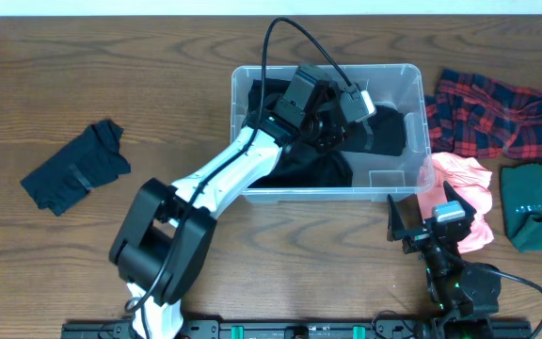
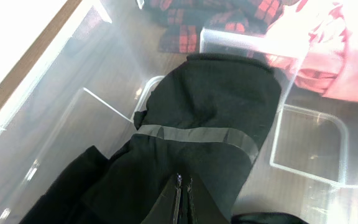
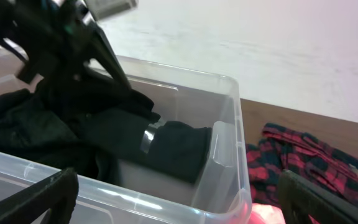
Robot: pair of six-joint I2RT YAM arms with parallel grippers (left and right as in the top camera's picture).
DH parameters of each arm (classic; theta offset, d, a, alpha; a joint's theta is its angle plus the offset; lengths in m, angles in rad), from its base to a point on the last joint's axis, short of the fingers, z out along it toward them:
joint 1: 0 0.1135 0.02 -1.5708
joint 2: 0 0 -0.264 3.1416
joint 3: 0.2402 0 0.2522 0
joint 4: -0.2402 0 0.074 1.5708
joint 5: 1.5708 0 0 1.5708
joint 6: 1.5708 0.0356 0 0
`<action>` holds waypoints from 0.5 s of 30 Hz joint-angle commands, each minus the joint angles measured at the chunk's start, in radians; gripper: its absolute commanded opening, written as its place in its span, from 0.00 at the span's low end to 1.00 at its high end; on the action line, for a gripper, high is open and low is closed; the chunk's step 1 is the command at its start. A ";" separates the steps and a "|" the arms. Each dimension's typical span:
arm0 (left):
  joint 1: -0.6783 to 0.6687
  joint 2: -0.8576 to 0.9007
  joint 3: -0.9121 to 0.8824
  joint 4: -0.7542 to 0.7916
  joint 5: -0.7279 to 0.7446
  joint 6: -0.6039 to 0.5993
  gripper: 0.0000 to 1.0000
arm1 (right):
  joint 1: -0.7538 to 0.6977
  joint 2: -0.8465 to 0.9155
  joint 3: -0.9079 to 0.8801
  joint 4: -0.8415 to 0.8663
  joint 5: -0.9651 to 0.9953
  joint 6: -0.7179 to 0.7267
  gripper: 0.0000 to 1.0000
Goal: Pack container
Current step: 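Place the roll in the container's right side and release it, then move the left gripper to the second taped dark roll and grasp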
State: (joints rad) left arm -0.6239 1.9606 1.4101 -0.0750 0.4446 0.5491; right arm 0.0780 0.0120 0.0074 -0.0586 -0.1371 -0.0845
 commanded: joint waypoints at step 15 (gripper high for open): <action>-0.003 0.111 -0.005 0.087 -0.076 -0.013 0.06 | -0.010 -0.005 -0.002 -0.003 0.006 -0.010 0.99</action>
State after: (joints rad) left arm -0.6289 2.1094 1.4101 -0.0147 0.4004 0.5461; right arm 0.0780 0.0120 0.0074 -0.0582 -0.1371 -0.0845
